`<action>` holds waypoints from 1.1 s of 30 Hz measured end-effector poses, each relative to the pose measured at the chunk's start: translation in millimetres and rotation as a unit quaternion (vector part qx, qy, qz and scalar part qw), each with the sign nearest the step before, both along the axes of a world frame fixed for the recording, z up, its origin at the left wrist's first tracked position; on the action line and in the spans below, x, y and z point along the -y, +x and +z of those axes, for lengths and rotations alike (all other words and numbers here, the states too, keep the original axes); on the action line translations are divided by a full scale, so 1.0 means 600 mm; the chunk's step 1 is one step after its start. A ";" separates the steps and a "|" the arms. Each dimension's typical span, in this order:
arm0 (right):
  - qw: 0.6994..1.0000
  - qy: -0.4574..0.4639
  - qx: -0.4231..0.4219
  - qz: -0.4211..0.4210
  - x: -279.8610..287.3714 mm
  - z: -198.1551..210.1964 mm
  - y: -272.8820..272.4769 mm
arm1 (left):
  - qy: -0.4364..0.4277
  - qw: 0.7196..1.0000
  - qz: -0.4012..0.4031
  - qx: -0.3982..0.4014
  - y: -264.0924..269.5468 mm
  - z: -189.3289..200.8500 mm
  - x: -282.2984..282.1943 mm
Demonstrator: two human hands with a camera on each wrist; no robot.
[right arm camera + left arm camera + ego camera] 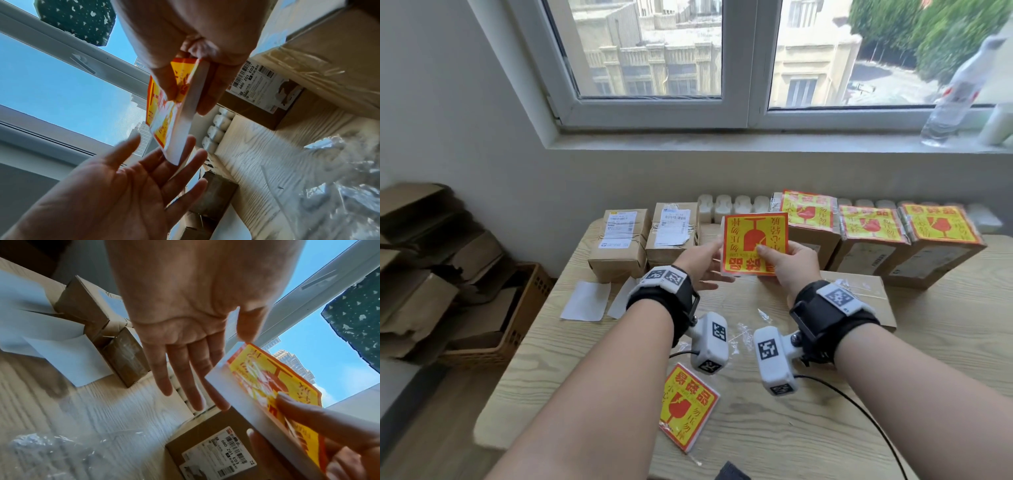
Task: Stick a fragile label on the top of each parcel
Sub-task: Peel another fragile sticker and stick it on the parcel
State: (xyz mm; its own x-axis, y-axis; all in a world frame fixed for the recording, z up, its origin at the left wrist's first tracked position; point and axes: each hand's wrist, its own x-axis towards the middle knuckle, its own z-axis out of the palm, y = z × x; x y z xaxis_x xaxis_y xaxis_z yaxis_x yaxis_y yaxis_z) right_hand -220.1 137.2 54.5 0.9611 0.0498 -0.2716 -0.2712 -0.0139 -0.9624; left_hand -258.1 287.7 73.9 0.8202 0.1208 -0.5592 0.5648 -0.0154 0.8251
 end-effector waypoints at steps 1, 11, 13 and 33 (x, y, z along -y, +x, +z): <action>1.000 -0.003 0.001 0.000 0.001 0.002 0.001 | 0.010 1.000 -0.011 0.004 0.000 0.002 0.000; 0.999 -0.029 -0.007 -0.018 0.021 0.014 0.010 | 0.075 0.995 -0.018 0.058 -0.007 0.006 -0.016; 0.999 -0.037 -0.014 -0.017 0.024 0.010 0.014 | 0.053 0.997 -0.019 0.055 -0.007 0.010 -0.015; 0.937 -0.270 0.144 0.167 0.013 0.036 -0.004 | 0.040 0.995 0.000 0.088 0.005 0.030 0.004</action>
